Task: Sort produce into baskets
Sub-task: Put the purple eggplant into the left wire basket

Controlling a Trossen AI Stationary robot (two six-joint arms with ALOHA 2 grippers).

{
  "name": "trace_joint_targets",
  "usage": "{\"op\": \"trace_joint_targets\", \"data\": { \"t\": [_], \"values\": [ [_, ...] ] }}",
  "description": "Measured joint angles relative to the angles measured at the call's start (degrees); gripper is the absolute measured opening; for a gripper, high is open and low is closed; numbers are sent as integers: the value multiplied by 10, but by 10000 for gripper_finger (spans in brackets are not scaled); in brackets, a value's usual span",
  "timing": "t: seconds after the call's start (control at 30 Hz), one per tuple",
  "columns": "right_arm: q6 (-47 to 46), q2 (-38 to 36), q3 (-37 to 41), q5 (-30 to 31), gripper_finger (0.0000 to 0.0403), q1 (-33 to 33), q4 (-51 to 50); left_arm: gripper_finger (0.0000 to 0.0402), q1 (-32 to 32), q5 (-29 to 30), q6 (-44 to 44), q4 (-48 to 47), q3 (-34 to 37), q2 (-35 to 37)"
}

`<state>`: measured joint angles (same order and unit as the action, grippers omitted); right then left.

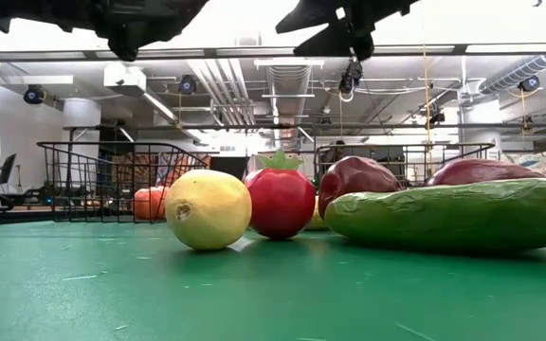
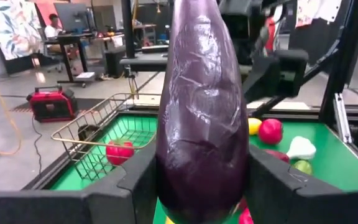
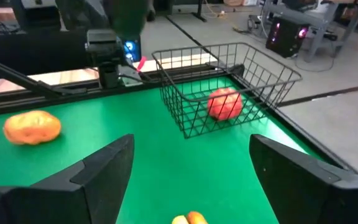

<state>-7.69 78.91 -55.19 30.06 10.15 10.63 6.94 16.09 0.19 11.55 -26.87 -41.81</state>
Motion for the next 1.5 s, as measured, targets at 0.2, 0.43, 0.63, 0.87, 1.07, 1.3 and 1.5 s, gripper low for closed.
{"op": "trace_joint_targets", "data": {
  "t": [0.2,0.43,0.63,0.87,1.07,1.3,1.5],
  "values": [
    [-27,0,27,0,304,0,19,172,0,100,-21,-68,-32,11],
    [-28,0,27,0,311,0,20,171,-28,345,-192,-485,-172,-13],
    [-13,0,16,1,307,0,20,171,-120,325,-349,-777,-276,-70],
    [-12,0,12,0,306,0,21,171,-173,306,-307,-787,-290,-113],
    [-11,0,12,0,311,0,19,171,-229,203,-246,-789,-289,-150],
    [-12,0,12,0,304,0,19,171,-331,70,-144,-801,-289,-208],
    [-12,0,12,0,310,0,19,171,-394,88,-99,-801,-289,-255]
  ]
}}
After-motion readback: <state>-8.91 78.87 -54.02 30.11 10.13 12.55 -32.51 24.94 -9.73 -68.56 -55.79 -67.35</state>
